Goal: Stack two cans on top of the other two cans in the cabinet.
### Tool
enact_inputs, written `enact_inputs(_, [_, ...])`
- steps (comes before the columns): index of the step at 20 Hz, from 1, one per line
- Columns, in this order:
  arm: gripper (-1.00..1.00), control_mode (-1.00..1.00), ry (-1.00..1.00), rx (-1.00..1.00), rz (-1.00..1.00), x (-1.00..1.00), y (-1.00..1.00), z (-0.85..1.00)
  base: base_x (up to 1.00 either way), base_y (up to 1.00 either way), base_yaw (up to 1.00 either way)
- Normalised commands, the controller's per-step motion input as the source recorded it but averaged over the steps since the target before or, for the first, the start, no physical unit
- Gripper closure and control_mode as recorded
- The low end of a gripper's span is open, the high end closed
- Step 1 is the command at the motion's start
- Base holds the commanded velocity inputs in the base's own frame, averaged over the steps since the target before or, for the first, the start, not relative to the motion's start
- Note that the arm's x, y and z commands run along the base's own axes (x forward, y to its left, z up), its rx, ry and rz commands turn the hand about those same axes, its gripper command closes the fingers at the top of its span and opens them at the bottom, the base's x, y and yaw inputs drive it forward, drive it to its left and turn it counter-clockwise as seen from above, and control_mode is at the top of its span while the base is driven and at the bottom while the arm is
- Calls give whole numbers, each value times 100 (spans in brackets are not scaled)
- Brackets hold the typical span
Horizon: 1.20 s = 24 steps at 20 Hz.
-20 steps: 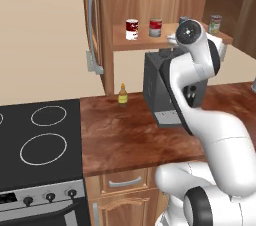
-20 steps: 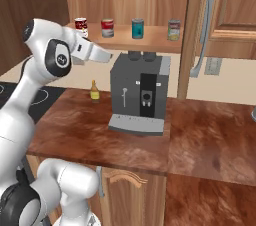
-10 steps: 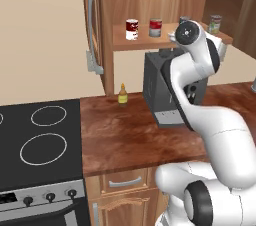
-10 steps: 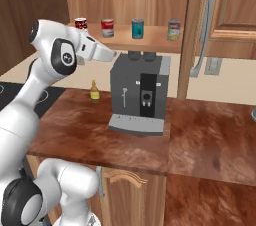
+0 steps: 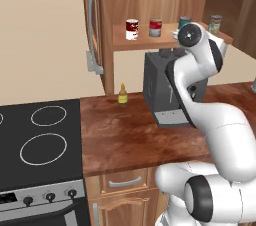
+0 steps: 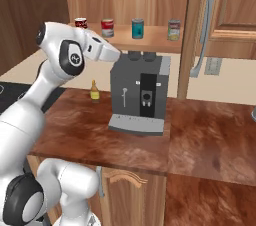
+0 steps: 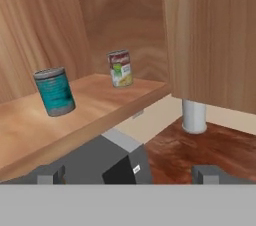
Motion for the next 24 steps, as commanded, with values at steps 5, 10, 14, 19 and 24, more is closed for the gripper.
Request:
enact_inputs(5, [-100, -100, -2, 0, -3, 0, -15, 12, 0, 0, 0])
enact_inputs(10, [-100, -100, 0, 0, -3, 3, -14, 25, 0, 0, 0])
enact_inputs(14, [-100, -100, 0, 0, -5, 0, -22, 26, 0, 0, 0])
enact_inputs(19, [-100, -100, 0, 0, -2, 5, -16, 15, 0, 0, 0])
enact_inputs(24, [-100, -100, 0, 0, 0, 11, -8, 7, 0, 0, 0])
